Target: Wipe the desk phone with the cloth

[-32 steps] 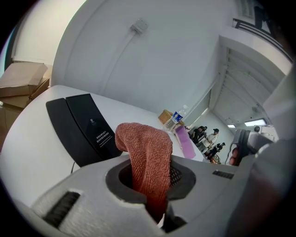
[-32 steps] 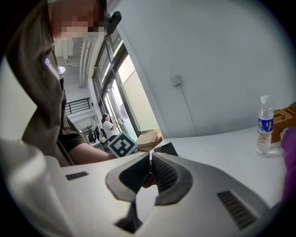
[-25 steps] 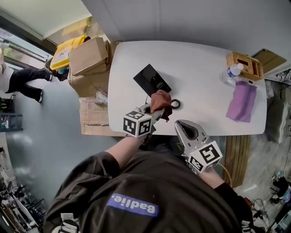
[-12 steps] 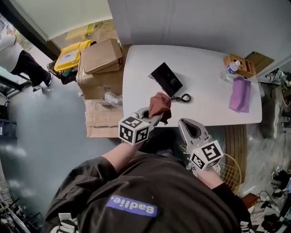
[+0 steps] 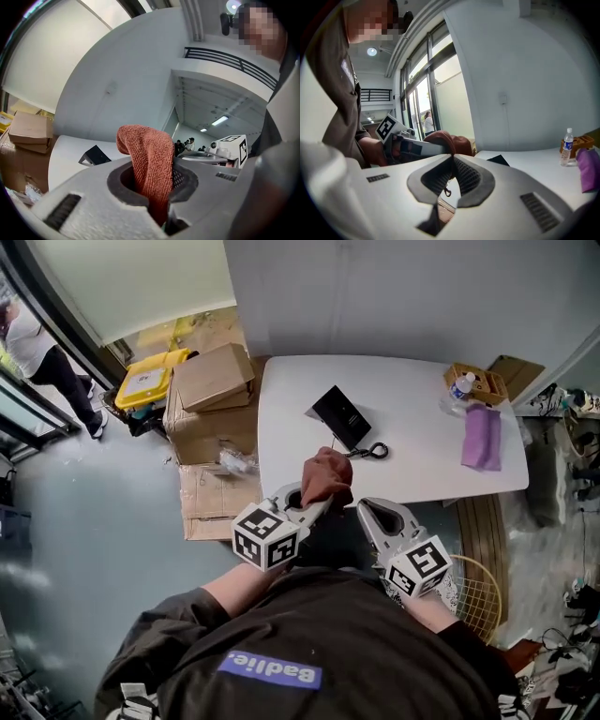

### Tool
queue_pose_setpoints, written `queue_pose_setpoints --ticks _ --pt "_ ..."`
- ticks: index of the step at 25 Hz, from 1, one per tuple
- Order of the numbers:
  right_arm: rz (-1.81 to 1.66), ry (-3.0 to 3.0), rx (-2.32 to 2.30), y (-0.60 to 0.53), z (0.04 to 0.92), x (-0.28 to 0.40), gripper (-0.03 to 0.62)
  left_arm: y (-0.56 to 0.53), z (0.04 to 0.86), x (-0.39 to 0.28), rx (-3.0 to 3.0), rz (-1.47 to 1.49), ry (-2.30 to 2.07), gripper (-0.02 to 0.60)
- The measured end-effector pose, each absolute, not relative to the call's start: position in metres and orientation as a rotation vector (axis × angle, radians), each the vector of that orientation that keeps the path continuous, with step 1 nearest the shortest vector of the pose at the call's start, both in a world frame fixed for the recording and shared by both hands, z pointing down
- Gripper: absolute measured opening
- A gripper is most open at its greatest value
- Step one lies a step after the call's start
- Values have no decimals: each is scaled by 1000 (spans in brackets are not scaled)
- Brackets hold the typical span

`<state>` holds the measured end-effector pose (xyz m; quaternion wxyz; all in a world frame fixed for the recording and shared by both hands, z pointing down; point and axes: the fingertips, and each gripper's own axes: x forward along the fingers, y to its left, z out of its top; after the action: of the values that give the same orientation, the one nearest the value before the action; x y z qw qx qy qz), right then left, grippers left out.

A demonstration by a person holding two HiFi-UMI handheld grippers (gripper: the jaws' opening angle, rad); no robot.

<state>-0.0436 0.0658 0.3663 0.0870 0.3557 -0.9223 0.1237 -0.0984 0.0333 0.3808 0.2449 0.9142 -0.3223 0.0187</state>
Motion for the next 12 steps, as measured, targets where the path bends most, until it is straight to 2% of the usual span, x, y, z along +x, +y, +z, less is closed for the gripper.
queue_pose_setpoints --ticks 12 --pt "411 -2845 872 66 363 -10 35 56 339 -60 2549 -26 -1010 54"
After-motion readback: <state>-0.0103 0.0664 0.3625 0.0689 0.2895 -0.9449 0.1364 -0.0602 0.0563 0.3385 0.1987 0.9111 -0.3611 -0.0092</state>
